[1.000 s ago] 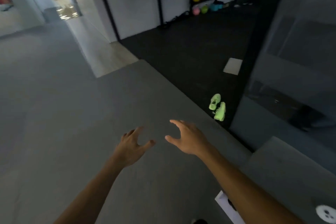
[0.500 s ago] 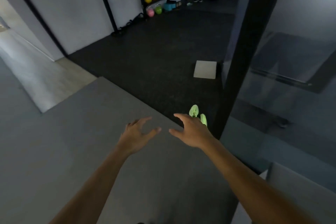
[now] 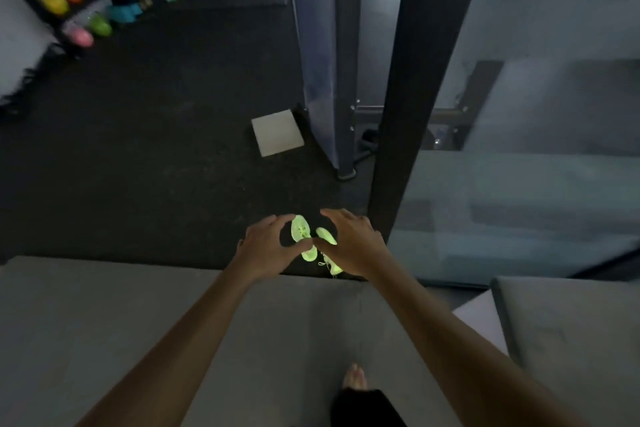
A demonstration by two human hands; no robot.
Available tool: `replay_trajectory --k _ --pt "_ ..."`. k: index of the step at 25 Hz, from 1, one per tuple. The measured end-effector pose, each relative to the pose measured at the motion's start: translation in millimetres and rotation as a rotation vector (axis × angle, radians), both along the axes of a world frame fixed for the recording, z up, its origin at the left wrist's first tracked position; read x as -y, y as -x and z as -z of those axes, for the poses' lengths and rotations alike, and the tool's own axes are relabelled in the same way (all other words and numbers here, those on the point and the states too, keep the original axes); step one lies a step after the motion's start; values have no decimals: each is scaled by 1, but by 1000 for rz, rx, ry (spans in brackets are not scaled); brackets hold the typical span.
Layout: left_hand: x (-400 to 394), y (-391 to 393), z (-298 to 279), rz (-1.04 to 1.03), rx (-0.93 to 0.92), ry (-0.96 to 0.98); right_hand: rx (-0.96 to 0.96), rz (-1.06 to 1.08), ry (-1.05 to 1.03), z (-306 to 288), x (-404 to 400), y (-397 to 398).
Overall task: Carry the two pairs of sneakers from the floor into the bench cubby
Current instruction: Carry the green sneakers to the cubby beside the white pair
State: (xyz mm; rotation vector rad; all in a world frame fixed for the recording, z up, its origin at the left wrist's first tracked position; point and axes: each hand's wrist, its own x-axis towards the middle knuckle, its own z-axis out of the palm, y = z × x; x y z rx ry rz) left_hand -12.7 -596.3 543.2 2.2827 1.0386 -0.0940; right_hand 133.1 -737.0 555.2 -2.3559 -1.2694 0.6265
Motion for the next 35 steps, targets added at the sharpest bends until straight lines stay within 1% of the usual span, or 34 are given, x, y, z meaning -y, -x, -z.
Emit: replay_trajectory --k 2,5,7,9,12,14,17,20,23,24,26,28,30,31,33,35 --pt "-37 -24 9 35 -62 -12 -23 28 19 16 -37 -24" --pt "-95 -54 43 36 -110 -23 -29 20 38 59 -98 -65" --pt "-131 -73 85 51 -133 -49 -7 33 67 100 -133 -87" --pt "-160 -94 145 73 -170 -58 13 49 113 160 -164 -103" --pt "-194 -127 263 169 -226 -72 92 46 204 277 -206 -119" --pt "-213 -149 366 212 -234 -90 161 35 248 377 -232 -128" --pt "-233 -173 515 195 -224 -94 208 62 275 520 -257 -141" --pt "-246 -193 661 171 -233 -63 223 73 377 665 -267 -147" --pt "-251 -203 776 142 -257 -55 217 93 452 788 -269 -147" --pt "-253 -205 802 132 -266 -61 221 96 493 818 -269 -146" --pt "-256 -209 842 119 -244 -109 253 115 543 859 -263 -147" --pt "-260 -213 857 118 -186 -190 290 138 546 879 -263 -152" --pt "-262 -218 853 113 -189 -206 309 178 517 882 -262 -159" --pt "-263 -222 849 100 -215 -181 306 201 494 880 -263 -162" --pt "-264 -222 847 74 -268 -134 256 252 439 875 -265 -163" --pt "-270 -211 851 52 -277 -157 190 317 371 875 -268 -164"
